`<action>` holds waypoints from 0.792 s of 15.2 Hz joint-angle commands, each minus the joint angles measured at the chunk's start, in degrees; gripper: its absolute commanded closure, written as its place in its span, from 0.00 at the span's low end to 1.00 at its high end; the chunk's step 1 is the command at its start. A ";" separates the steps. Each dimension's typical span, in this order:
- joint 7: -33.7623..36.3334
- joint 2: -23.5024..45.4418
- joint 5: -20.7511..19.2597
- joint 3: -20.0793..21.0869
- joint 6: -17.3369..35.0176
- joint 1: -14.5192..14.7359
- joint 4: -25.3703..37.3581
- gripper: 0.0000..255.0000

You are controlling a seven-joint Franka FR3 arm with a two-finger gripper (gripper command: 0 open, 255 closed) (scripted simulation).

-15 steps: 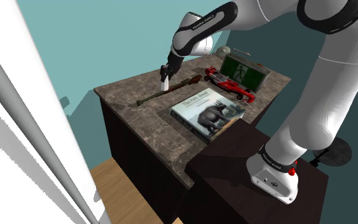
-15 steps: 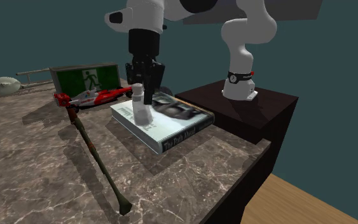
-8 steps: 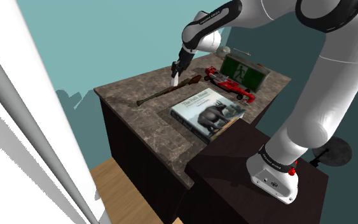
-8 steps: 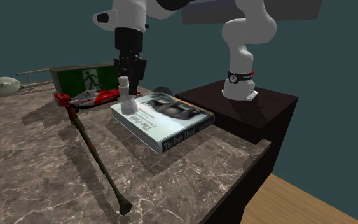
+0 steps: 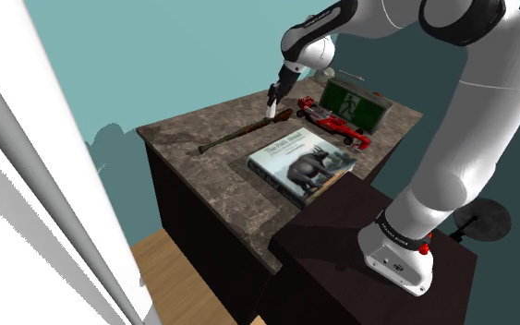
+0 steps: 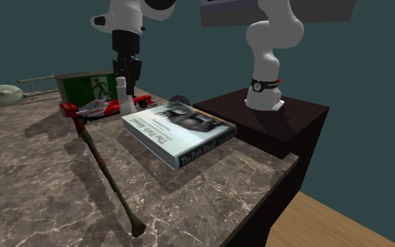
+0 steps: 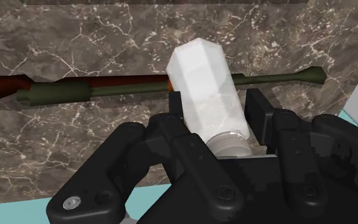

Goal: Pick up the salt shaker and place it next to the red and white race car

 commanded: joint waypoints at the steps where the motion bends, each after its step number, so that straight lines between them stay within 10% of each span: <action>1: -2.97 1.66 0.80 -0.60 -1.41 -2.03 2.38 1.00; 12: -15.00 11.09 3.34 -3.27 -10.57 -12.63 17.59 1.00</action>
